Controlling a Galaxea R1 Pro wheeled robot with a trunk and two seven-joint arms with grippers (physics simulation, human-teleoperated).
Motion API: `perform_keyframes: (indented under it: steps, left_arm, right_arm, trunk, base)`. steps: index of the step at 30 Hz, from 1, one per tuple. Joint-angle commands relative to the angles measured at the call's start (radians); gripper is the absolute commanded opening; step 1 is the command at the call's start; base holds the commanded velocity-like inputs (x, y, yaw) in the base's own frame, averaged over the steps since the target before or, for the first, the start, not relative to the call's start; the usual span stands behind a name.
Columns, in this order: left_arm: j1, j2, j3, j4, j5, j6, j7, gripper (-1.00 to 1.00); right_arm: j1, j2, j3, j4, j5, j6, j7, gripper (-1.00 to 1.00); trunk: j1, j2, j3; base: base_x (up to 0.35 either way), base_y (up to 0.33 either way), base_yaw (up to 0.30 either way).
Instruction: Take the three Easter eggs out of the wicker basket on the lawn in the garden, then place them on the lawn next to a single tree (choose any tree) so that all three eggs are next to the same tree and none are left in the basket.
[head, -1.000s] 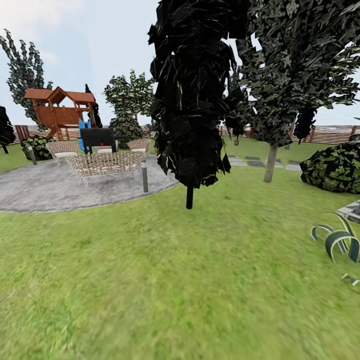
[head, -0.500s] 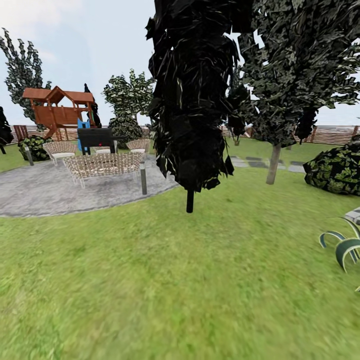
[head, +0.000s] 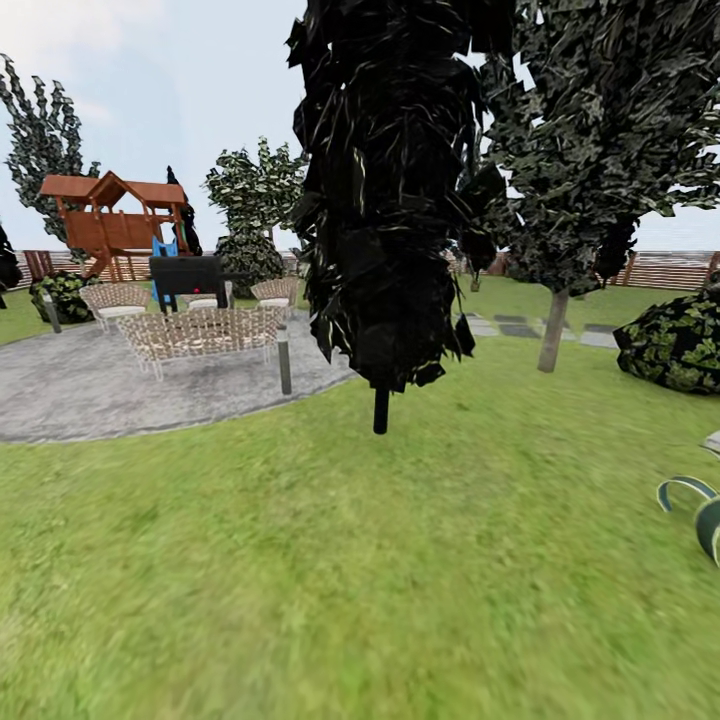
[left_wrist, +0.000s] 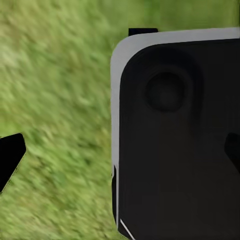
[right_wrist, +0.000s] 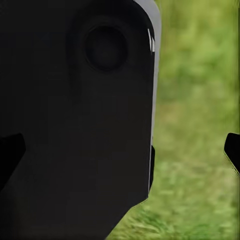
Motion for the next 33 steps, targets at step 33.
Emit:
perform_keyframes:
  steps: [33]
  left_arm:
    - [0.001,0.000,0.000,-0.002,0.000,-0.001,-0.001,1.00]
  right_arm:
    - [-0.001,0.004,0.000,0.002,0.000,0.001,0.003,1.00]
  trunk:
    - [0.001,0.000,-0.001]
  base:
    - [0.317,0.000,-0.210]
